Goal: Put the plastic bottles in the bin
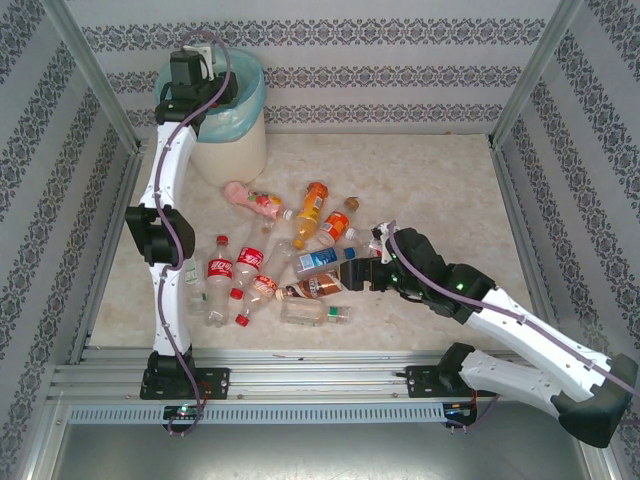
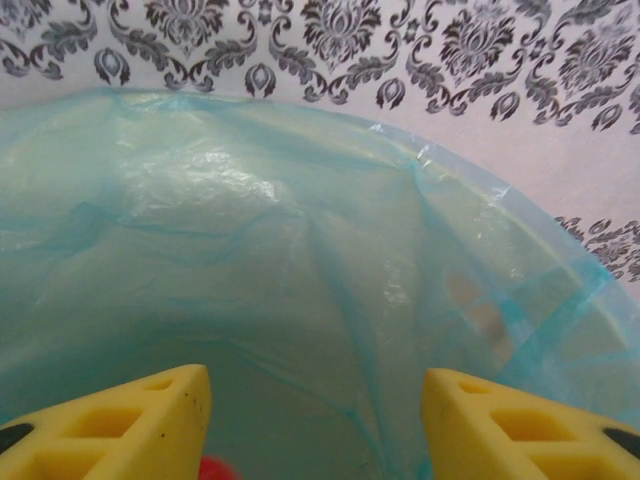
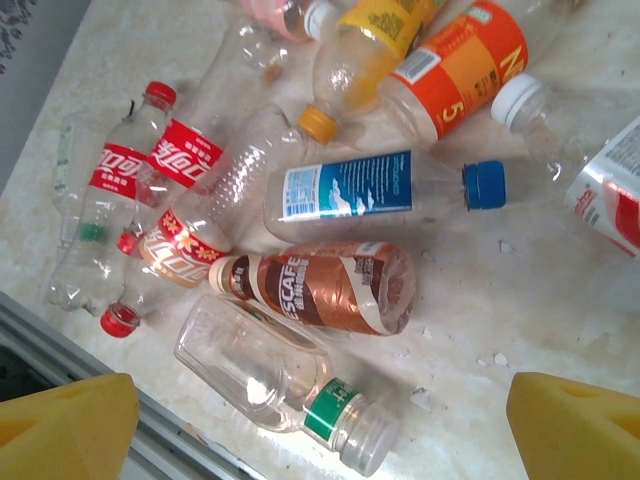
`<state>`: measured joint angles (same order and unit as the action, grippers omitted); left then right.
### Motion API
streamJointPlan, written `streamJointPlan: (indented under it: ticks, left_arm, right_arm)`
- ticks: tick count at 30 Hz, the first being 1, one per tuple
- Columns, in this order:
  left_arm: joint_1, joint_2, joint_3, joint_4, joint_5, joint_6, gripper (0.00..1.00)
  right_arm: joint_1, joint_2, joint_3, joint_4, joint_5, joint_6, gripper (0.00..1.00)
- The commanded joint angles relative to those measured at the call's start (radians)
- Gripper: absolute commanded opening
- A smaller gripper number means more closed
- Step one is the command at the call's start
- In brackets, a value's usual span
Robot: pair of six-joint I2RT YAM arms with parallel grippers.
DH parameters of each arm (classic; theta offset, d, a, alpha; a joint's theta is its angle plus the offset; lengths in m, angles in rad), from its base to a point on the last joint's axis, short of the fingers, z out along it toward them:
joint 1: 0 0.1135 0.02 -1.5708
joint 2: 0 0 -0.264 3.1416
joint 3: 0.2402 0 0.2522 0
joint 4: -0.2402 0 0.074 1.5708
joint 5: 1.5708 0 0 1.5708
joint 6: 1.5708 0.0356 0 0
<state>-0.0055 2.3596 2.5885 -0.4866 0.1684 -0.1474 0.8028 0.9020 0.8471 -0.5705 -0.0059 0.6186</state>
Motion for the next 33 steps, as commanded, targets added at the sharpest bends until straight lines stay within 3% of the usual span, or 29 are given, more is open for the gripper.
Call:
streamJointPlan:
  ticks: [1,9,14,23,25,29,31,33]
  left_arm:
    - [0.004,-0.016,0.063,0.005,0.04,-0.042,0.59]
    - [0.004,-0.045,0.065,0.002,0.102,-0.104,0.58]
    - [-0.004,-0.088,0.073,-0.001,0.11,-0.109,0.57]
    - [-0.069,-0.266,0.061,-0.122,0.051,-0.011,0.57]
    - [-0.098,-0.31,0.041,-0.17,0.033,0.015,0.57]
    - [-0.168,-0.388,-0.034,-0.242,0.027,0.065,0.57]
    - [-0.207,-0.439,-0.106,-0.267,0.043,0.092,0.57]
    - [-0.242,-0.506,-0.222,-0.263,0.073,0.108,0.57]
  right_arm:
    - [0.008,-0.053,0.008,0.035,0.091,-0.024,0.95]
    - [0.007,-0.061,0.001,0.019,0.127,-0.023,0.94]
    - [0.007,0.003,0.076,-0.06,0.148,-0.101,0.94]
    - [-0.02,0.208,0.291,-0.255,0.213,-0.505,0.94]
    - [-0.039,0.255,0.323,-0.247,0.153,-0.587,0.9]
    - [-0.018,0.305,0.316,-0.164,-0.083,-0.752,0.87]
    - [0.0,0.32,0.289,-0.126,-0.083,-0.798,0.88]
    - [-0.004,0.321,0.254,-0.089,-0.005,-0.808,0.88]
